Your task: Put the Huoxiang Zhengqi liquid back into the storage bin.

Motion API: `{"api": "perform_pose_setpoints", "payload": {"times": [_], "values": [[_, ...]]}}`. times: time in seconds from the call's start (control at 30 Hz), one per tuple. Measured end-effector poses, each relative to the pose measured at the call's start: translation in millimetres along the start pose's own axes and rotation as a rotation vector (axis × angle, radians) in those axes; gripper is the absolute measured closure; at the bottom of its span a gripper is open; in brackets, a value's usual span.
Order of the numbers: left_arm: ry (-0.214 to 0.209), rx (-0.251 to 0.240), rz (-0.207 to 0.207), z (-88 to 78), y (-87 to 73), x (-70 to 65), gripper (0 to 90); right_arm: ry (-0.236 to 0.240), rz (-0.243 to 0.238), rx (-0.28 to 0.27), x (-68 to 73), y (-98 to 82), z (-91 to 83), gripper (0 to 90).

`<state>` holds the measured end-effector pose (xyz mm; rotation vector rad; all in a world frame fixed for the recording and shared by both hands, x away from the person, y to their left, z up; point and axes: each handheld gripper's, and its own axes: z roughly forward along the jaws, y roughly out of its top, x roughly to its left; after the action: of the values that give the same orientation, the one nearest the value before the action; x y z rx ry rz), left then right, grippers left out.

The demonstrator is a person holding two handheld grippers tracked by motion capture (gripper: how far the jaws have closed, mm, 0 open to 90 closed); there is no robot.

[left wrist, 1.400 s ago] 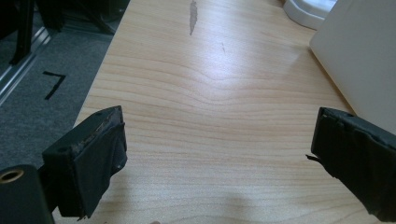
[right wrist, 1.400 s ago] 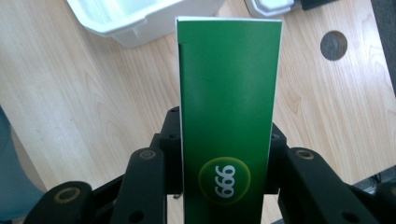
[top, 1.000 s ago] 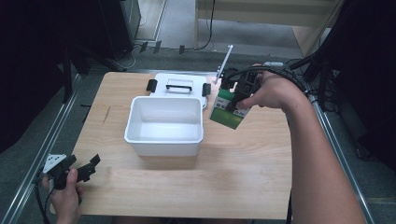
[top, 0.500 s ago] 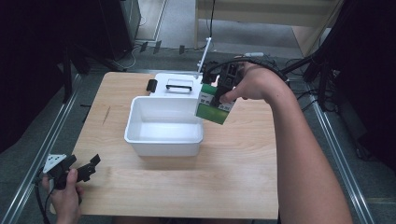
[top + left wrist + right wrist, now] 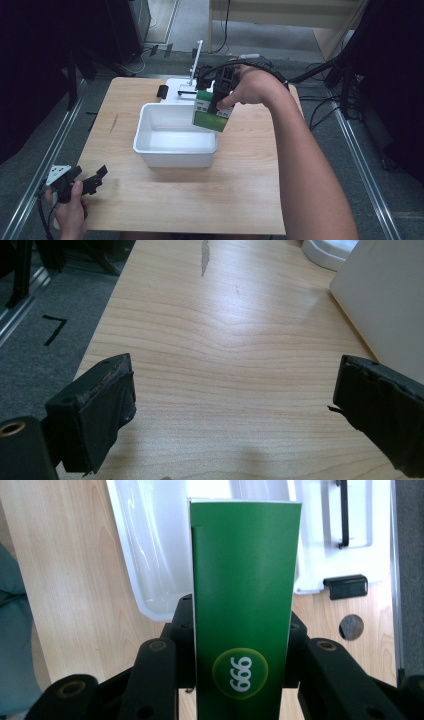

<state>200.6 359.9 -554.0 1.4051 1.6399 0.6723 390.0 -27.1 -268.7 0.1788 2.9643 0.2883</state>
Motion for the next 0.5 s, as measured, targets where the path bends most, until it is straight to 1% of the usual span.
{"api": "perform_pose_setpoints", "payload": {"times": [0.07, 0.23, 0.33, 0.37, 0.4, 0.43, 0.5], "values": [[0.001, 0.001, 0.001, 0.0, 0.0, -0.1, 4.1, 0.006, -0.007, 0.003, 0.8, 3.4, 2.7, 64.4], [0.001, 0.001, 0.001, 0.0, 0.0, 0.0, 4.1, 0.013, -0.044, -0.003, 3.0, 11.4, 9.9, 64.3], [0.002, -0.002, -0.002, 0.2, 0.0, -0.3, 4.1, 0.014, -0.043, 0.004, 5.1, 13.4, 11.8, 64.3], [0.001, 0.001, 0.001, 0.1, 0.0, 0.0, 4.1, 0.013, -0.065, 0.004, 6.4, 14.7, 14.2, 64.3], [0.001, 0.001, 0.001, 0.1, 0.0, 0.0, 4.1, 0.013, -0.065, 0.004, 6.4, 14.7, 14.2, 64.3], [0.001, 0.001, 0.0, 0.1, 0.0, 0.0, 4.1, 0.014, -0.08, 0.002, 6.8, 15.2, 16.0, 64.3], [0.0, -0.002, -0.005, 0.2, -0.1, -0.2, 4.1, 0.017, -0.09, -0.004, 7.8, 16.0, 18.2, 64.3]]}}
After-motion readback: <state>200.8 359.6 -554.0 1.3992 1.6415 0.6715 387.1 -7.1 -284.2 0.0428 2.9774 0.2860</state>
